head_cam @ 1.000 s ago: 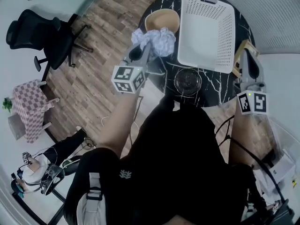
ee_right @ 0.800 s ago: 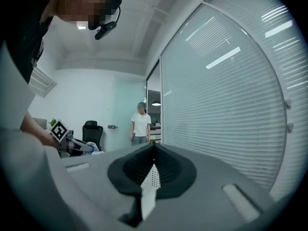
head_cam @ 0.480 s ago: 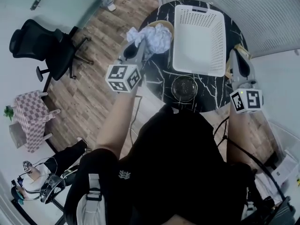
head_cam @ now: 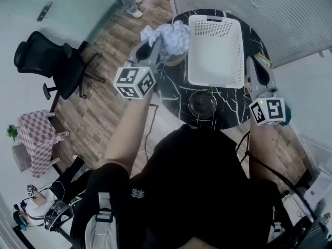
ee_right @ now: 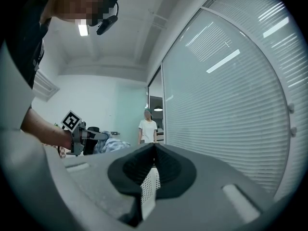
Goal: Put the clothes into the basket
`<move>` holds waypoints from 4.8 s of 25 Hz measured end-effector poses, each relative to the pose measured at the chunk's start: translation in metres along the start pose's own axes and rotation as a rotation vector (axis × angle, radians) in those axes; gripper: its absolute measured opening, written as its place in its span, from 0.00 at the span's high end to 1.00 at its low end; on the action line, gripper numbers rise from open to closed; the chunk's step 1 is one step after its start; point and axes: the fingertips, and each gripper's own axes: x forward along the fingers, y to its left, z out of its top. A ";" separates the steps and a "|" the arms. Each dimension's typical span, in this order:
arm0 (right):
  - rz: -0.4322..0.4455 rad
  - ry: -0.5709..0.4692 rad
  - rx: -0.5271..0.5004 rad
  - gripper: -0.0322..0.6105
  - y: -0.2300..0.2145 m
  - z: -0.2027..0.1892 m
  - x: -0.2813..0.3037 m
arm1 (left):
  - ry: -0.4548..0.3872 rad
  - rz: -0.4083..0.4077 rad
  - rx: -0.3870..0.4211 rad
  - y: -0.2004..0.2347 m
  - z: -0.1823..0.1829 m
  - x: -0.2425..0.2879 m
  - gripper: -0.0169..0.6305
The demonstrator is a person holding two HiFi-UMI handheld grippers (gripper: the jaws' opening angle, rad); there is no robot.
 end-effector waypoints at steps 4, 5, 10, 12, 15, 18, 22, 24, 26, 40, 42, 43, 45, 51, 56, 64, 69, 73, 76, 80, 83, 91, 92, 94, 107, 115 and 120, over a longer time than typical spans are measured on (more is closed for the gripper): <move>-0.002 -0.007 0.001 0.95 0.000 0.004 -0.003 | -0.018 -0.034 0.027 -0.013 0.017 0.011 0.92; -0.004 -0.009 0.002 0.95 0.000 0.005 -0.004 | -0.026 -0.043 0.033 -0.016 0.022 0.013 0.92; -0.014 -0.019 -0.004 0.95 -0.004 0.012 -0.007 | -0.054 -0.091 0.053 -0.036 0.041 0.029 0.92; -0.018 -0.021 -0.008 0.95 -0.006 0.015 -0.010 | -0.053 -0.109 0.057 -0.042 0.046 0.035 0.92; -0.025 -0.026 -0.010 0.95 -0.009 0.017 -0.014 | -0.066 -0.130 0.069 -0.052 0.057 0.045 0.92; -0.035 -0.029 -0.009 0.95 -0.014 0.019 -0.019 | -0.087 -0.154 0.083 -0.065 0.070 0.053 0.92; -0.050 -0.036 -0.010 0.95 -0.020 0.023 -0.026 | -0.103 -0.196 0.095 -0.087 0.083 0.066 0.92; -0.056 -0.039 -0.012 0.95 -0.023 0.024 -0.029 | -0.107 -0.216 0.095 -0.097 0.086 0.072 0.92; -0.062 -0.040 -0.013 0.95 -0.027 0.025 -0.032 | -0.108 -0.233 0.096 -0.107 0.088 0.078 0.92; -0.107 -0.046 -0.001 0.95 -0.056 0.024 -0.053 | -0.110 -0.331 0.100 -0.173 0.087 0.113 0.92; -0.109 -0.047 -0.001 0.95 -0.059 0.025 -0.055 | -0.105 -0.336 0.100 -0.177 0.085 0.115 0.92; -0.111 -0.047 0.000 0.95 -0.061 0.024 -0.055 | -0.101 -0.337 0.100 -0.178 0.081 0.116 0.92; -0.117 -0.043 0.003 0.95 -0.065 0.021 -0.057 | -0.086 -0.335 0.094 -0.177 0.072 0.116 0.92; -0.125 -0.022 0.019 0.95 -0.071 0.010 -0.057 | -0.031 -0.326 0.057 -0.168 0.040 0.116 0.92; -0.114 0.004 0.026 0.95 -0.072 -0.002 -0.051 | 0.003 -0.312 0.027 -0.158 0.014 0.117 0.92; -0.073 0.034 -0.012 0.95 -0.063 -0.016 -0.029 | 0.041 -0.311 0.068 -0.155 -0.017 0.124 0.92; -0.054 0.051 -0.009 0.95 -0.062 -0.028 -0.015 | 0.061 -0.313 0.085 -0.153 -0.033 0.127 0.92; -0.040 0.070 0.018 0.95 -0.064 -0.044 -0.003 | 0.092 -0.310 0.075 -0.146 -0.052 0.136 0.92; -0.028 0.082 0.032 0.95 -0.065 -0.054 0.006 | 0.122 -0.314 0.075 -0.143 -0.067 0.143 0.92; -0.017 0.091 0.048 0.95 -0.065 -0.063 0.017 | 0.140 -0.316 0.068 -0.142 -0.080 0.149 0.92; -0.001 0.088 0.074 0.95 -0.065 -0.066 0.025 | 0.160 -0.317 0.069 -0.142 -0.093 0.153 0.92; 0.013 0.096 0.081 0.95 -0.072 -0.077 0.040 | 0.198 -0.326 0.050 -0.142 -0.116 0.165 0.92; 0.014 0.094 0.080 0.95 -0.073 -0.078 0.042 | 0.201 -0.329 0.050 -0.142 -0.118 0.167 0.92; 0.012 0.091 0.083 0.95 -0.076 -0.081 0.046 | 0.208 -0.332 0.044 -0.143 -0.122 0.171 0.92; -0.034 0.112 0.148 0.95 -0.101 -0.112 0.056 | 0.255 -0.332 0.042 -0.143 -0.159 0.187 0.92; -0.028 0.121 0.161 0.95 -0.096 -0.124 0.055 | 0.285 -0.309 0.058 -0.141 -0.181 0.196 0.91; -0.023 0.121 0.154 0.95 -0.096 -0.121 0.054 | 0.301 -0.259 0.095 -0.138 -0.185 0.200 0.82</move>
